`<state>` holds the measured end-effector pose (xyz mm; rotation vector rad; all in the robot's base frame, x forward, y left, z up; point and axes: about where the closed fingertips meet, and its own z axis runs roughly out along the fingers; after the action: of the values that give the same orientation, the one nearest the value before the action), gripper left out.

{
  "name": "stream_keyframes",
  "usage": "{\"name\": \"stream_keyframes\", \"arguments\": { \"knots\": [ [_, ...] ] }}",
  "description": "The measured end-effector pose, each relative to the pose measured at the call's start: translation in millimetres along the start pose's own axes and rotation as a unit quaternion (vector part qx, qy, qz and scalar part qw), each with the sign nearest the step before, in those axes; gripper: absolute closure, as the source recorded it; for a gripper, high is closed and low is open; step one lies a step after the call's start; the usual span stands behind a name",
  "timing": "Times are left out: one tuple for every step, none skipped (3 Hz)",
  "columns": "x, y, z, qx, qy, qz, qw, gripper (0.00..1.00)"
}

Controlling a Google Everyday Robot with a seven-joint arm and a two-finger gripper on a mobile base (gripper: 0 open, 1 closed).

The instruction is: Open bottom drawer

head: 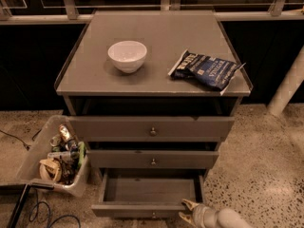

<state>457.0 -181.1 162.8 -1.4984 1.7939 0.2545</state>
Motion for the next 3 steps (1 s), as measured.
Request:
{"name": "stream_keyframes", "arguments": {
  "knots": [
    [-15.4, 25.2, 4.1, -0.013, -0.021, -0.009, 0.9997, 1.0],
    [-16.5, 24.1, 1.4, -0.013, -0.021, -0.01, 0.9996, 1.0],
    [-18.6, 31.3, 1.4, -0.018, -0.028, -0.012, 0.9994, 1.0]
  ]
}}
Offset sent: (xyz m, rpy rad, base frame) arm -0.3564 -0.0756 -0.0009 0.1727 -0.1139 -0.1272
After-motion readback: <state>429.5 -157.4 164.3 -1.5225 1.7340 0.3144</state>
